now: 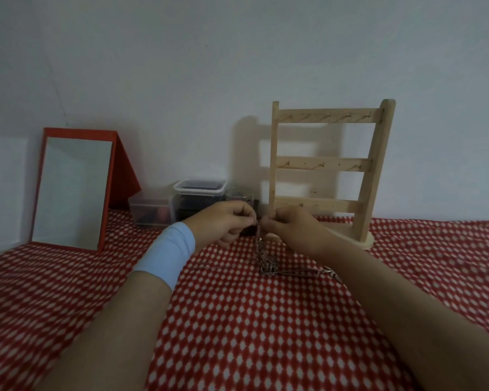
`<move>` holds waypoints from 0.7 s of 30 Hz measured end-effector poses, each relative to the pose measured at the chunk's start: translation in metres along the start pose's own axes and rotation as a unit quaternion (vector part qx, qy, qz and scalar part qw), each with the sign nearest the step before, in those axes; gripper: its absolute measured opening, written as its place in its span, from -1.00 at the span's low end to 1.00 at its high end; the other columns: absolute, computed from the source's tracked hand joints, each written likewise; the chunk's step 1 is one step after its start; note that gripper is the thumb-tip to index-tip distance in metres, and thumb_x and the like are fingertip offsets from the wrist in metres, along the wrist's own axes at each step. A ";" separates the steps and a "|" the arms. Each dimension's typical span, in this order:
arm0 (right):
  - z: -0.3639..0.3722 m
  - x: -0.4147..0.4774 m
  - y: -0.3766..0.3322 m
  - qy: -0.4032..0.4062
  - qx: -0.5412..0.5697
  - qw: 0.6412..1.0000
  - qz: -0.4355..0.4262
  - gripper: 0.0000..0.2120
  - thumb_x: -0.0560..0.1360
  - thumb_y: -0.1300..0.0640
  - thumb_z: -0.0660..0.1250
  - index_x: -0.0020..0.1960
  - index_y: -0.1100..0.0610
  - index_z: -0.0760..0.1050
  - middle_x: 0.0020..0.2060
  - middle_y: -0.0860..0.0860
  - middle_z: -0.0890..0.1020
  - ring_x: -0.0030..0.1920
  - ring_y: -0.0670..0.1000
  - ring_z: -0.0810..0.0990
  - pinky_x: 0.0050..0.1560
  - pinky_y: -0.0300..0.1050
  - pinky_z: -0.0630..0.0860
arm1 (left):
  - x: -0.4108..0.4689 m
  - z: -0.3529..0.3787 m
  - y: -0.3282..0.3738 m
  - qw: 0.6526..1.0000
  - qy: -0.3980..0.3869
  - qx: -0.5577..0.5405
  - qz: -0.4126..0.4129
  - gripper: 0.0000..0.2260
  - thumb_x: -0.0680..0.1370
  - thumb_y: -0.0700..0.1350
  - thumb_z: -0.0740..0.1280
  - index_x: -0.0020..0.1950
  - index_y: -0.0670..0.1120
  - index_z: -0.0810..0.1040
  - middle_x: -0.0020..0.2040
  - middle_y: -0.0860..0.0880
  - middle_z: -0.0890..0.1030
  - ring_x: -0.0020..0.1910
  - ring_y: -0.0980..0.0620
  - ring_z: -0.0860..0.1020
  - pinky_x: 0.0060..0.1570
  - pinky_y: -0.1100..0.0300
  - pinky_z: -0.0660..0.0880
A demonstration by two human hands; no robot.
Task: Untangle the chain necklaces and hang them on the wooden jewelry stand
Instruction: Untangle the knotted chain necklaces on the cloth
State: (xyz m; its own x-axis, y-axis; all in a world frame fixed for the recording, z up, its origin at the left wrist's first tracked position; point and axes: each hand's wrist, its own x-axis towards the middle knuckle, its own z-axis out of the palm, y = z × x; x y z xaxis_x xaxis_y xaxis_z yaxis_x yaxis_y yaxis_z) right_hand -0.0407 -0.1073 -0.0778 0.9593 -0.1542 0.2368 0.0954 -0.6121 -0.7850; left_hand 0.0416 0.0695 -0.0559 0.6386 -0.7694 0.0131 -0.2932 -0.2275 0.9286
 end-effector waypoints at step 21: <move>-0.029 -0.003 -0.003 -0.231 -0.013 0.971 0.058 -0.73 0.62 0.21 0.21 0.07 -0.07 0.63 -0.42 -0.02 0.46 -0.40 -0.07 0.36 -0.28 -0.14 0.35 | 0.003 0.005 0.018 0.984 0.165 0.000 0.071 -0.83 0.64 -0.22 0.22 -0.13 -0.14 0.52 -0.43 0.01 0.37 -0.57 0.12 0.25 -0.60 0.31 0.16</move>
State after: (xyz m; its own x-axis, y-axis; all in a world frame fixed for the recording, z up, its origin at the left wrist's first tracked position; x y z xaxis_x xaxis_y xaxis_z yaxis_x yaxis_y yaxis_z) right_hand -0.0510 -0.1277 -0.0599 0.9807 0.1370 -0.1392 -0.0218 -0.6315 -0.7750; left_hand 0.0345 0.0599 -0.0410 0.7878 -0.5574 0.2620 -0.3953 -0.1314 0.9091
